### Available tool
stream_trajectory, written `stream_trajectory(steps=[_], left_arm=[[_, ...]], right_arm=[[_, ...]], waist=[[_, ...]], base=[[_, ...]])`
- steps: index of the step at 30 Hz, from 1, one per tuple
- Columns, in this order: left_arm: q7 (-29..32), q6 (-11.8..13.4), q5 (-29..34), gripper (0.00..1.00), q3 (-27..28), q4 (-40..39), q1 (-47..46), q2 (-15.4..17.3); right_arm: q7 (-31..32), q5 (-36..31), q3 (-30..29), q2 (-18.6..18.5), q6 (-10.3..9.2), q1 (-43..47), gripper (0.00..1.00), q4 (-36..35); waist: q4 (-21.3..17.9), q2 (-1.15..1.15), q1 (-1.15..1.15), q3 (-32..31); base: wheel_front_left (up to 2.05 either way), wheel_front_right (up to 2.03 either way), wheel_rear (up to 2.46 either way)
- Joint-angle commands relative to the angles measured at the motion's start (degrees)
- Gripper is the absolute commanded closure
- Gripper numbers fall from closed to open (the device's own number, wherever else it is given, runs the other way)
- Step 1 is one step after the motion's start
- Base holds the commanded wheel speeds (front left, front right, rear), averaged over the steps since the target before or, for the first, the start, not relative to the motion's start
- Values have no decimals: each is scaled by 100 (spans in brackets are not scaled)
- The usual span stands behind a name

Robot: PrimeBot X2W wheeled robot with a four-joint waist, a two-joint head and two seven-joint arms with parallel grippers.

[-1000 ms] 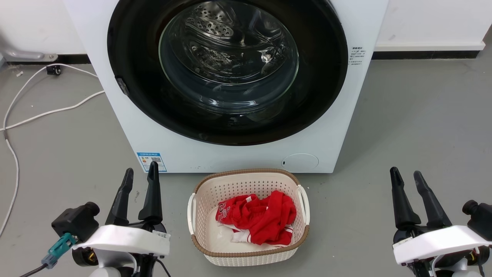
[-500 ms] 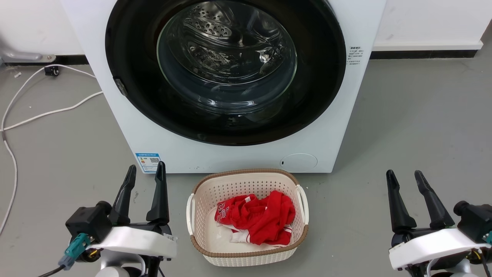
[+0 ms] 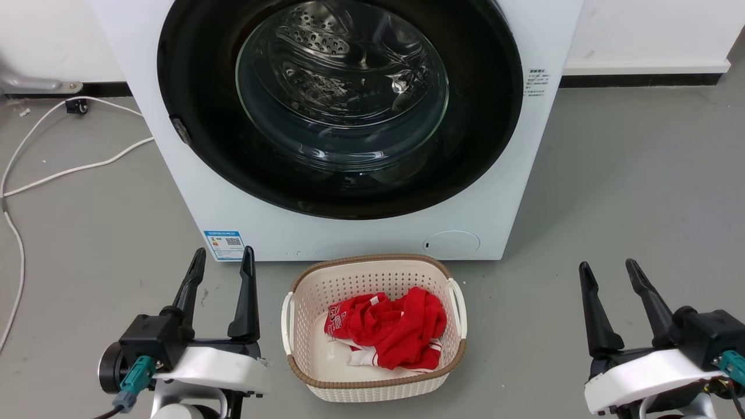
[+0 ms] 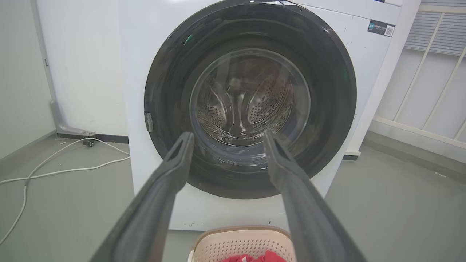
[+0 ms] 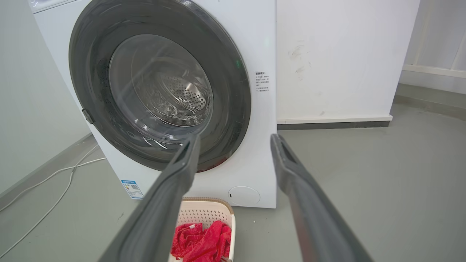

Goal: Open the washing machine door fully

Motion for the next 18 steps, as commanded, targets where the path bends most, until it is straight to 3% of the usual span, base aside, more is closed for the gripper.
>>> stream_trajectory(steps=[1, 18], left_arm=[[-47, 28, 127, 0, 2, -40, 11, 33], [-236, 80, 749, 0, -26, -42, 95, 34]], right_arm=[[3, -114, 14, 21, -2, 28, 0, -56], [-18, -643, 40, 30, -2, 151, 0, -81]], waist=[[1, 0, 0, 1], [-13, 0, 0, -17]], base=[[0, 0, 0], [0, 0, 0]])
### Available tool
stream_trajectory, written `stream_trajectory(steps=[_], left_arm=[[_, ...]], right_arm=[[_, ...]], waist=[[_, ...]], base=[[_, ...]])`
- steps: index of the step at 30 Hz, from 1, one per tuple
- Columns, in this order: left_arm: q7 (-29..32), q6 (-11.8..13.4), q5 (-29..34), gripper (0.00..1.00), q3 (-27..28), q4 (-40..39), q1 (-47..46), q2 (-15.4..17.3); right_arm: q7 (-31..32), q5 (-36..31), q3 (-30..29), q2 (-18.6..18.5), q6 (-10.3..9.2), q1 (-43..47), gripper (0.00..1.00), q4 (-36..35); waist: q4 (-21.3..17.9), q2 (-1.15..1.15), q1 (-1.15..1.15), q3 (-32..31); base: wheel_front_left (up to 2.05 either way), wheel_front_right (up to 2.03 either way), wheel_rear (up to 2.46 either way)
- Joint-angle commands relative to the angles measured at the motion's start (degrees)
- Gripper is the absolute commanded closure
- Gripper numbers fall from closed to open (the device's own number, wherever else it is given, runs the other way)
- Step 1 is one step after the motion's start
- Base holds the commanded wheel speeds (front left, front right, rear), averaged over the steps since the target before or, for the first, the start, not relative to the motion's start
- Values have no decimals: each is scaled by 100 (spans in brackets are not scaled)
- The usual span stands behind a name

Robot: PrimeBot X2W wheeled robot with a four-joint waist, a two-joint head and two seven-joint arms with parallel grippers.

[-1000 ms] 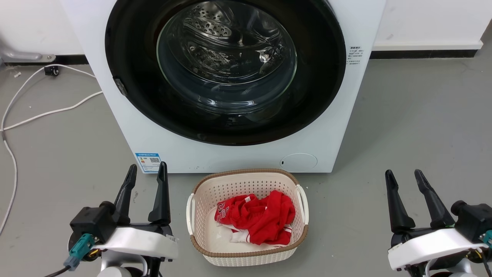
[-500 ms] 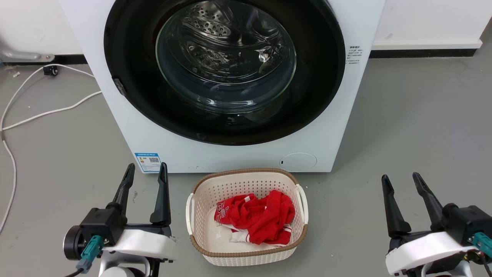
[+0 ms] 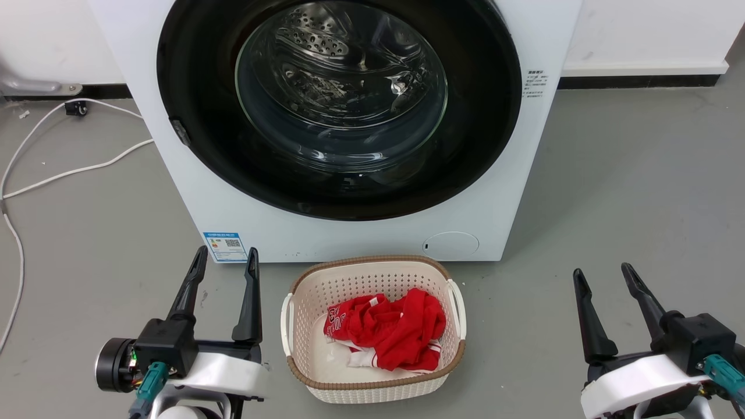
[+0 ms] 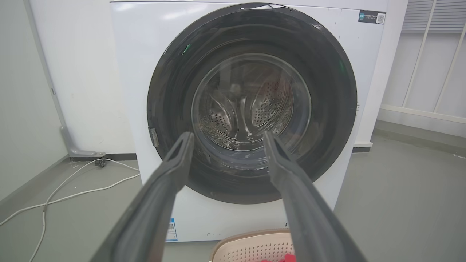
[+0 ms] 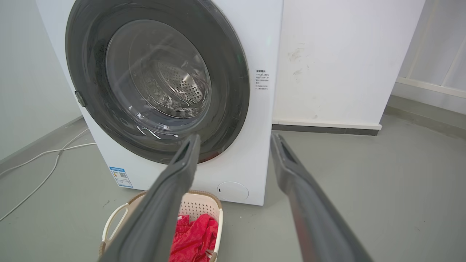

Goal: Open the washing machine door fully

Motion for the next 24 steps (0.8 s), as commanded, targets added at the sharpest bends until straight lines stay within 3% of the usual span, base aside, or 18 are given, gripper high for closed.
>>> stream_trajectory(steps=[1, 23, 24], left_arm=[[-38, 8, 102, 0, -2, -12, 75, -8], [-123, -86, 133, 0, 49, 200, 59, -80], [-123, -90, 130, 0, 53, 206, 57, -82]], right_arm=[[-25, -81, 13, 23, -2, 71, 0, -25], [-49, 30, 10, 27, -3, 4, 0, 171], [-51, 64, 3, 27, -3, 3, 42, 181]], waist=[[-5, 0, 0, -2], [-35, 0, 0, 3], [-35, 0, 0, 5]], base=[[0, 0, 0], [0, 0, 0], [0, 0, 0]])
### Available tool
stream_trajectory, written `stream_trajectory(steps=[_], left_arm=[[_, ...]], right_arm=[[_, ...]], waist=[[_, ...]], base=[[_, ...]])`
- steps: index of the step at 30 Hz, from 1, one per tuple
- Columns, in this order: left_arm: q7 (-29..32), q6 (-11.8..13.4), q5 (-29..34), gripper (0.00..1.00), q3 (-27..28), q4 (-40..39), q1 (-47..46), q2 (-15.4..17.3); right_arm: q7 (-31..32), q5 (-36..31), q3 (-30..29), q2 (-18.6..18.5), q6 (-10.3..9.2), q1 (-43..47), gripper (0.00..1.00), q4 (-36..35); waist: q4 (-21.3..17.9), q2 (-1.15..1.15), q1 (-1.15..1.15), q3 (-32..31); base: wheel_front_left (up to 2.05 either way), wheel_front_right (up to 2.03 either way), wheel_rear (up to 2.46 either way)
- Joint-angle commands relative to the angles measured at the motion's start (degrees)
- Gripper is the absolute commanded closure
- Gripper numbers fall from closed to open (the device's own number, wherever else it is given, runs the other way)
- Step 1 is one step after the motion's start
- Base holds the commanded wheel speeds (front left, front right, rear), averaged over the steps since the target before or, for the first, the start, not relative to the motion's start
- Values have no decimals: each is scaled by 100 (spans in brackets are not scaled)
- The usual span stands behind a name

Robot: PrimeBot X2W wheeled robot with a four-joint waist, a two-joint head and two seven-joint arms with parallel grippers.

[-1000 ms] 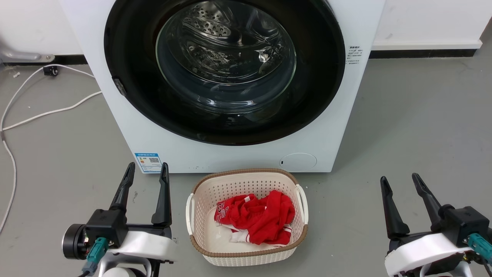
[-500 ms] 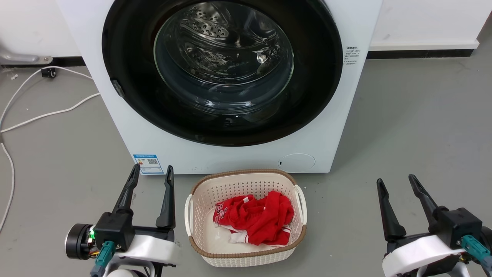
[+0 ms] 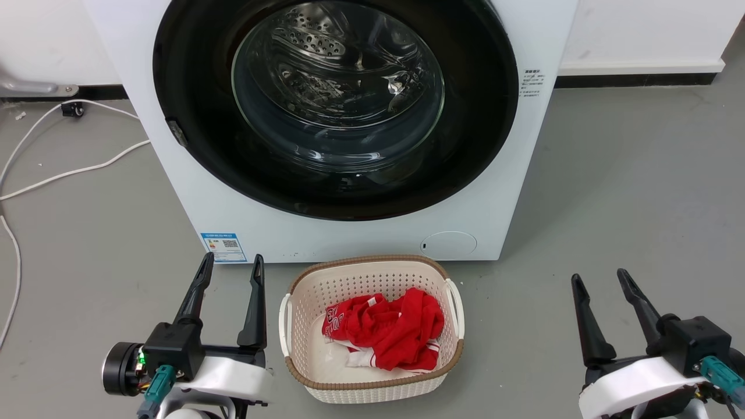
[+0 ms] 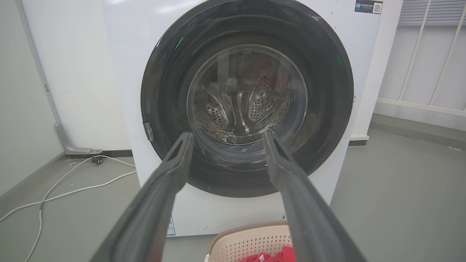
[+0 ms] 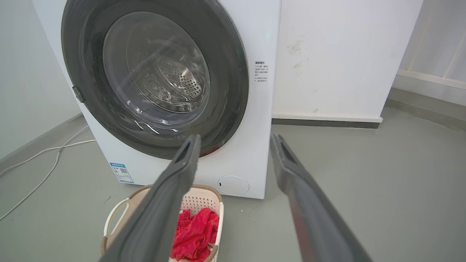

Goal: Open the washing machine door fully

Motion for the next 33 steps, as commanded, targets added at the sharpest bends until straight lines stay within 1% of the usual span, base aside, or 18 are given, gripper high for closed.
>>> stream_trajectory(steps=[1, 2, 6, 9, 12, 16, 18, 19, 20, 22, 25, 30, 33], left_arm=[[-29, -20, -30, 0, 21, 13, 41, 2], [-29, -23, -33, 0, 20, 16, 42, -2], [-29, -27, -36, 0, 23, 27, 47, -11], [-28, -19, -31, 0, 32, 36, 59, -18], [-29, -6, -43, 0, 42, 37, 66, -22], [-28, 3, -69, 0, 53, 25, 63, -31], [-29, 21, -72, 0, 67, -18, -3, -38], [-28, 25, -75, 0, 73, -25, -28, -39], [-28, 25, -75, 0, 73, -25, -28, -39], [-28, 38, -69, 0, 87, -57, -89, -43], [-26, 50, -72, 0, 119, -110, -172, -46], [-23, 19, -50, 0, 184, -203, -357, -41], [-23, 0, -50, 0, 209, -292, -490, -45]], right_arm=[[-11, 81, -6, 22, -4, 2, 78, 22], [-17, 104, 1, 22, -3, 2, 100, 30], [-29, 333, 31, 21, -4, 3, 100, 66], [-99, 806, 10, 21, -3, -23, 100, 106], [-237, 2246, 89, 21, -3, -93, 100, 235], [-484, 4450, 257, 14, -3, -288, 100, 451], [-685, 6651, 352, 14, -2, -641, 100, 580], [-714, 7016, 317, 13, -2, -755, 100, 620], [-714, 7016, 317, 13, -2, -755, 100, 620], [-684, 7710, 239, 14, -2, -1038, 100, 701], [-519, 8278, -11, 4, -2, -1583, 100, 921], [-174, 8782, -290, -228, -2, -2625, 100, 1413], [112, 8947, -247, -457, -2, -3343, 100, 1833]], waist=[[0, 0, 0, 4], [1, 0, 0, 5], [4, 0, 0, 8], [6, 0, 0, 5], [3, 0, 0, 6], [-5, 0, 0, 33], [-23, 0, 0, 135], [-27, 0, 0, 165], [-27, 0, 0, 165], [-42, 0, 0, 246], [-58, 0, 0, 394], [-35, 0, 0, 723], [-15, 0, 0, 963]], base=[[0, 0, 0], [0, 0, 0], [0, 0, 0], [0, 0, 0], [0, 0, 0], [0, 0, 0], [0, 0, 0], [0, 0, 0], [0, 0, 0], [0, 0, 0], [0, 0, 0], [0, 0, 0], [0, 0, 0]])
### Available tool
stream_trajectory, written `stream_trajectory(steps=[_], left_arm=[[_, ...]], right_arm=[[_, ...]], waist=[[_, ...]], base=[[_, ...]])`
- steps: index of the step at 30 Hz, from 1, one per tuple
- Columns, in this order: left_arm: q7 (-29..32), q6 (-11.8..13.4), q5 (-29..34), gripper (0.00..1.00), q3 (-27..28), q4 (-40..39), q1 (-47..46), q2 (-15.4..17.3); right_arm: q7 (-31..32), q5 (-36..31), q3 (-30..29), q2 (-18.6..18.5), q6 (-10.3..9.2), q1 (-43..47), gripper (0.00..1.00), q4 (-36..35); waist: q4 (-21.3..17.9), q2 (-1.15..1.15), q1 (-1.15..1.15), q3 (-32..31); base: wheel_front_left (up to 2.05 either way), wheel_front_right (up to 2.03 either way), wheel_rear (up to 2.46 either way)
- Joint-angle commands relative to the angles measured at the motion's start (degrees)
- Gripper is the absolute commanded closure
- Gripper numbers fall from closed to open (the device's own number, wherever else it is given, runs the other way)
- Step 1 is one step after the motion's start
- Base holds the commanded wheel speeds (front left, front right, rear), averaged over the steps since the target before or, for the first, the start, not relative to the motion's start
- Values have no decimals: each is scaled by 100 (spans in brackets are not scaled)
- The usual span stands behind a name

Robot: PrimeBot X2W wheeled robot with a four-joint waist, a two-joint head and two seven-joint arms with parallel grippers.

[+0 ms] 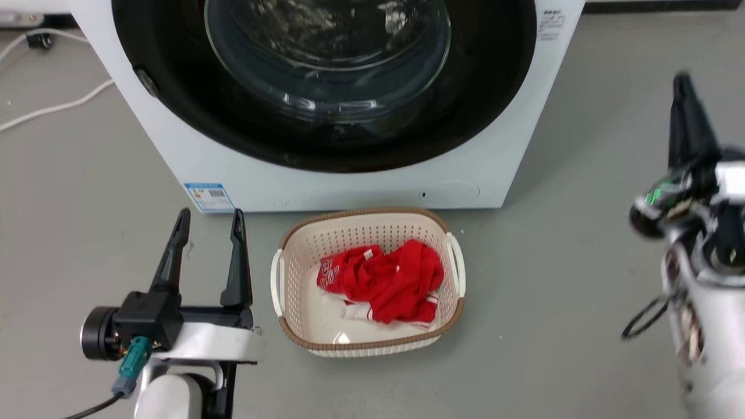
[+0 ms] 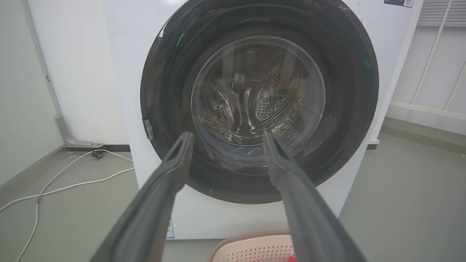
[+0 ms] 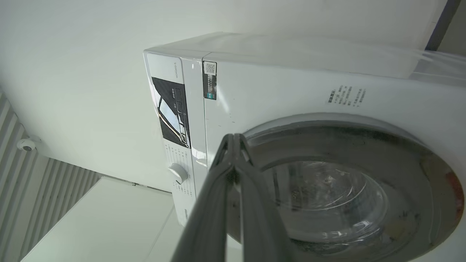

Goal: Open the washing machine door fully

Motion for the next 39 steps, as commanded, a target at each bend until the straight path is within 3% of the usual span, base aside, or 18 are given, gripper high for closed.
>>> stream_trajectory(steps=[1, 12, 24, 30, 39], left_arm=[[-16, -8, 22, 0, 13, -35, -100, 4], [-15, -90, -18, 0, 13, -248, -679, -7], [-15, -149, 30, 0, -90, -431, -1020, -15], [-15, -158, 2, 0, -150, -439, -1142, -17], [-15, -133, -67, 0, -268, -373, -1204, -17]], right_arm=[[81, -16, 42, -114, 0, -257, 100, 110], [1193, -228, 812, -890, 0, -3270, 100, 2582], [2142, -988, 1711, -708, 0, -5580, 100, 5050], [2354, -1257, 1941, -626, 0, -6041, 100, 5570], [2870, -1251, 1945, -528, 0, -5925, 100, 5695]], waist=[[28, 0, 0, 204], [205, 0, 0, 969], [401, 0, 0, 1543], [470, 0, 0, 1726], [522, 0, 0, 1803]], base=[[0, 0, 0], [0, 0, 0], [0, 0, 0], [0, 0, 0], [0, 0, 0]])
